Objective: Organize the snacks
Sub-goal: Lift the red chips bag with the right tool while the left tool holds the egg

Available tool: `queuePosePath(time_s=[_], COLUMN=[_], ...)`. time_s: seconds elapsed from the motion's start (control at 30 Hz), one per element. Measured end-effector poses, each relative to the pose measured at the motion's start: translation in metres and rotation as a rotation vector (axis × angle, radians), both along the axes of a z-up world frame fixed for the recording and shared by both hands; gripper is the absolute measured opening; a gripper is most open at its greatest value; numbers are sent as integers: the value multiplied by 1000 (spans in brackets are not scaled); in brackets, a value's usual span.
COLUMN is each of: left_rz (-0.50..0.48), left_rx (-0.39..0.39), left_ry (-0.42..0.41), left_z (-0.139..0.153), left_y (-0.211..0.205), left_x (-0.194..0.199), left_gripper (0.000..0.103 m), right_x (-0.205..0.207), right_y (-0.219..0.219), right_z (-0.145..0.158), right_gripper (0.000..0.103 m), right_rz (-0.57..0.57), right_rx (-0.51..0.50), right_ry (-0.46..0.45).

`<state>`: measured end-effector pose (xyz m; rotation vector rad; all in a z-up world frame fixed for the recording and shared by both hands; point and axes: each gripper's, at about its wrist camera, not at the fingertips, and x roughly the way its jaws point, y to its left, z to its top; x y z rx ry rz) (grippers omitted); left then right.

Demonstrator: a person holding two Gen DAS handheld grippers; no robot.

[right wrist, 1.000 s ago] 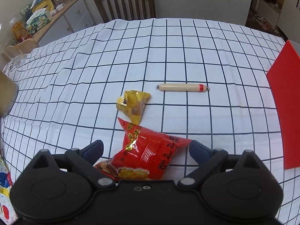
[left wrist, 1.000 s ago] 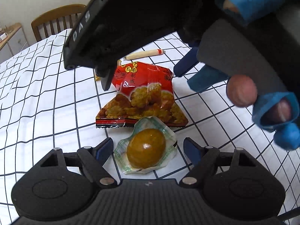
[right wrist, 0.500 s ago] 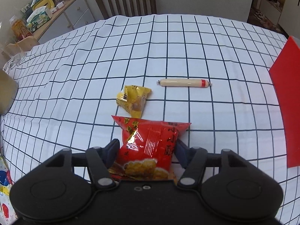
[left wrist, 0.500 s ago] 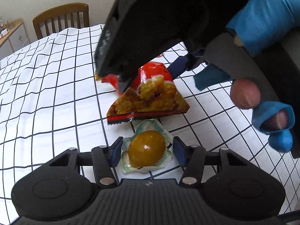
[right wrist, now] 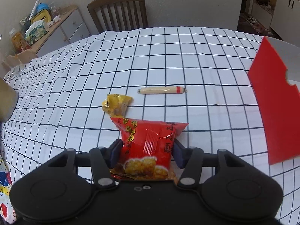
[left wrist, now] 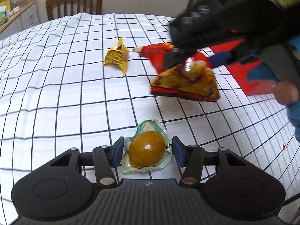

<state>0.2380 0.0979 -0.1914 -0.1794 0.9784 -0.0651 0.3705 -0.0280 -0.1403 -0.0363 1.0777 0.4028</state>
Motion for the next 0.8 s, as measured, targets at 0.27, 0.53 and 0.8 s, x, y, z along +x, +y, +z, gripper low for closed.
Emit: queuePosePath(time_s=[0.27,0.53,0.8], left_rz=[43,71,84], left_rx=[-21,-29,-39], left_ry=[-1,-32,-52], left_z=[20,53,83], left_y=[0,-8,-26], left_x=[-10,-15,-20], left_gripper=[53,53,53], right_x=[-19,-36,-52], right_y=[-28,-58,-88], right_z=[17,41,69], right_gripper=[55,55,55], right_rz=[1,18,32], right_rx=[29,64,88], right_ry=[-26,-54,-102])
